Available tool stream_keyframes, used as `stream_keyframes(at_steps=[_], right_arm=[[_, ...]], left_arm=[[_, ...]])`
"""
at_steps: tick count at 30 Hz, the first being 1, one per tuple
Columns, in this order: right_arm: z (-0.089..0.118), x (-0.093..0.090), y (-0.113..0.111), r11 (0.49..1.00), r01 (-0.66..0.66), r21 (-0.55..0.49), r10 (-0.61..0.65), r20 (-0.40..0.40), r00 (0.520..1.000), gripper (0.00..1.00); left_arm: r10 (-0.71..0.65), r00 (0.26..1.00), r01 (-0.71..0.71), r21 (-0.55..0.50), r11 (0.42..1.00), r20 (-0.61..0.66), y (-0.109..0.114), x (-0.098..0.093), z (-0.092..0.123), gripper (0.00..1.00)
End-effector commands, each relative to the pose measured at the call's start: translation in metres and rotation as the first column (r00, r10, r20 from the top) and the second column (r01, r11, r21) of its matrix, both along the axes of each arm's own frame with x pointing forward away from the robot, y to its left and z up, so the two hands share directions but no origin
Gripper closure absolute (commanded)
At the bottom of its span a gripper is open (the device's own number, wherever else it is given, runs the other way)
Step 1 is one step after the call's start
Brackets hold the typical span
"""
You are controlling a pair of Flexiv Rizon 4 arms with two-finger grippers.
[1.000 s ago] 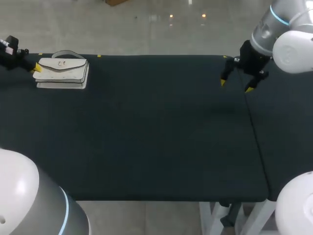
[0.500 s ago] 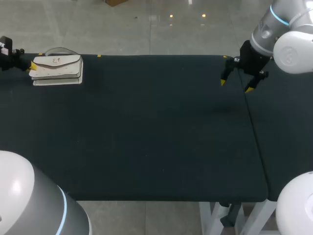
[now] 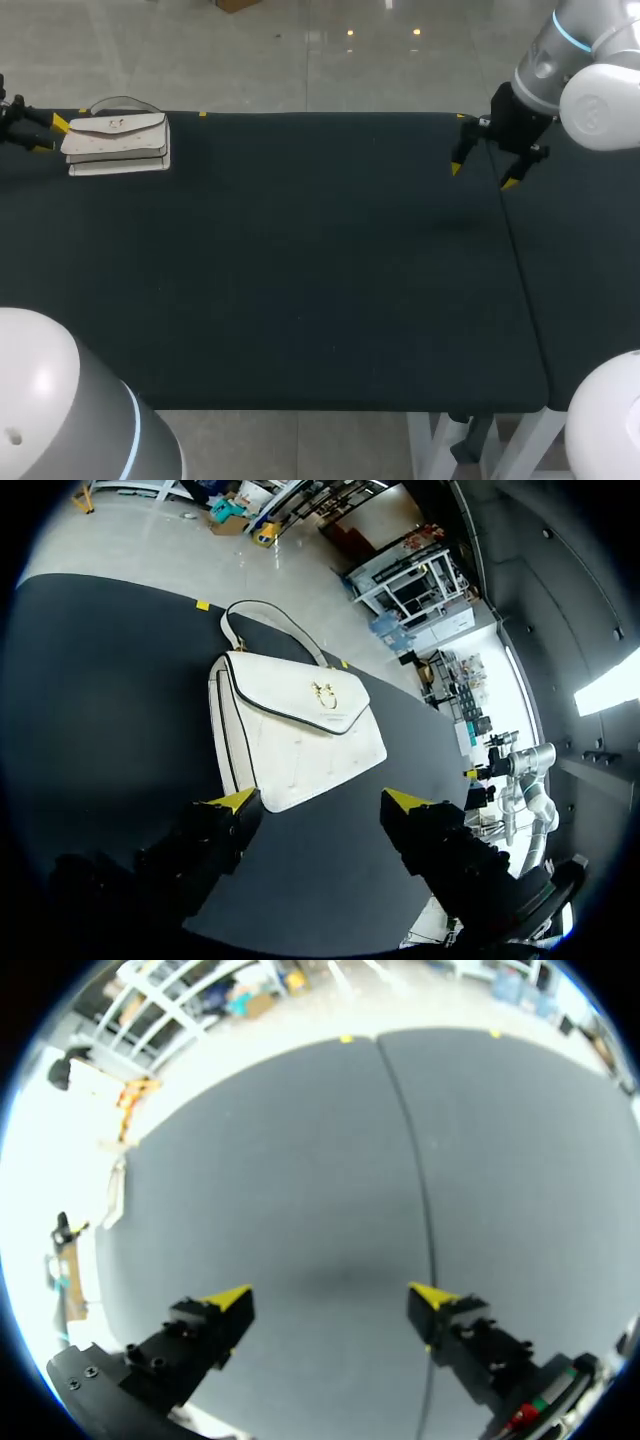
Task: Pick up the bag, open it, inspect its contents, close it, and place it on the opposite side
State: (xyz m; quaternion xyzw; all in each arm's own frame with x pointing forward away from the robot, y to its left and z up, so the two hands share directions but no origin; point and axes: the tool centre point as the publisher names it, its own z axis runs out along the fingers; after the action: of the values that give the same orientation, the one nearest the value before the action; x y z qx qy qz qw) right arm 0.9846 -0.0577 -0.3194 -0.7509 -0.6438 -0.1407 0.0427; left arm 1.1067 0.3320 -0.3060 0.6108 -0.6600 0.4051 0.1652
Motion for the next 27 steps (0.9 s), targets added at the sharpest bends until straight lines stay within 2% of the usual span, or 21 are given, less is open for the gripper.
stream_keyframes(at_steps=[1,6,16,21,27], right_arm=[[0.000,0.001,0.001,1.000,0.001,-0.003,-0.001,-0.003,1.000,0.00],[0.000,0.001,0.001,1.000,0.001,-0.003,-0.001,-0.003,1.000,0.00],[0.000,0.001,0.001,1.000,0.001,-0.003,-0.001,-0.003,1.000,0.00],[0.000,0.001,0.001,1.000,0.001,-0.003,-0.001,-0.003,1.000,0.00],[0.000,0.001,0.001,1.000,0.001,-0.003,-0.001,-0.003,1.000,0.00]], left_arm=[[-0.183,0.955,0.212,0.109,0.971,-0.232,0.002,-0.012,0.020,0.00],[-0.104,0.949,0.180,0.241,0.954,-0.297,-0.004,-0.033,0.040,0.00],[-0.050,0.933,0.192,0.374,0.907,-0.357,-0.019,-0.066,0.069,0.00],[0.019,0.937,0.149,0.445,0.883,-0.350,-0.026,-0.079,0.079,0.00],[0.065,0.934,0.120,0.481,0.869,-0.351,-0.034,-0.090,0.085,0.00]])
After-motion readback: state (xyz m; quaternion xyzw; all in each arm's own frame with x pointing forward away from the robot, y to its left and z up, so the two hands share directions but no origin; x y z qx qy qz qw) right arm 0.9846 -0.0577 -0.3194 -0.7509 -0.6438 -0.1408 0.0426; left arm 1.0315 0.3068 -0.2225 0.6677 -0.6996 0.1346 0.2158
